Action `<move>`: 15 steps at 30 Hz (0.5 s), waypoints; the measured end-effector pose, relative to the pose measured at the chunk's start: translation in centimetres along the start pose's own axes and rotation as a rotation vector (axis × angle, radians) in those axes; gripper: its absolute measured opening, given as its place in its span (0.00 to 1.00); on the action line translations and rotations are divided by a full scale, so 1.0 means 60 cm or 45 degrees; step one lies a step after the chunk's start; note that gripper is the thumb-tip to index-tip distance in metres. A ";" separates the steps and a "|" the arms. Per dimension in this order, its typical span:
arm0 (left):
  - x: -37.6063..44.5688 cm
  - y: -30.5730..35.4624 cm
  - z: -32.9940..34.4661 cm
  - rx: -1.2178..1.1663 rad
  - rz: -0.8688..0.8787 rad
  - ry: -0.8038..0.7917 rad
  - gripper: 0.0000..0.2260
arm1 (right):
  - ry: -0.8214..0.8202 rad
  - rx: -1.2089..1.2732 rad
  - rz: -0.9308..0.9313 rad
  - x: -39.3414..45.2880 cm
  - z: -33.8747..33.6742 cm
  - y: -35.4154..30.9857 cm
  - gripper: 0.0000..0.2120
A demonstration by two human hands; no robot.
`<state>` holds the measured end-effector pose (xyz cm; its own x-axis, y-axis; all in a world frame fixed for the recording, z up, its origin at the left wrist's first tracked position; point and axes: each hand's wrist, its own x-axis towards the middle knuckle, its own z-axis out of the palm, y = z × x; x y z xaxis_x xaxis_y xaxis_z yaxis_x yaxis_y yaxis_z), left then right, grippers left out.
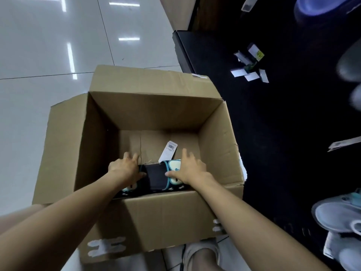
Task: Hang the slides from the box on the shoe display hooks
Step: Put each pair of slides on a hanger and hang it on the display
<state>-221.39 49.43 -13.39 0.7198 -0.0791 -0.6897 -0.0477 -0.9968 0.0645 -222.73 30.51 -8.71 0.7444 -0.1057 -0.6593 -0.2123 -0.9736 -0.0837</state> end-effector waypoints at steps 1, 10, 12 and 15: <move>0.006 0.000 0.007 -0.021 -0.034 -0.034 0.32 | -0.036 0.026 0.030 0.005 0.002 0.000 0.47; 0.029 0.005 0.025 -0.369 -0.220 -0.142 0.36 | -0.102 0.145 0.102 0.028 0.014 -0.010 0.40; 0.021 0.006 0.021 -0.347 -0.208 -0.122 0.33 | -0.084 0.126 0.103 0.022 0.010 -0.010 0.40; 0.001 0.012 0.004 -0.286 -0.183 -0.078 0.30 | -0.031 0.086 0.095 0.004 -0.006 -0.008 0.42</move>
<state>-221.56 48.73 -13.56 0.6645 0.0552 -0.7453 0.2111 -0.9705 0.1164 -222.20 30.87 -8.57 0.7096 -0.1718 -0.6833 -0.3093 -0.9473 -0.0830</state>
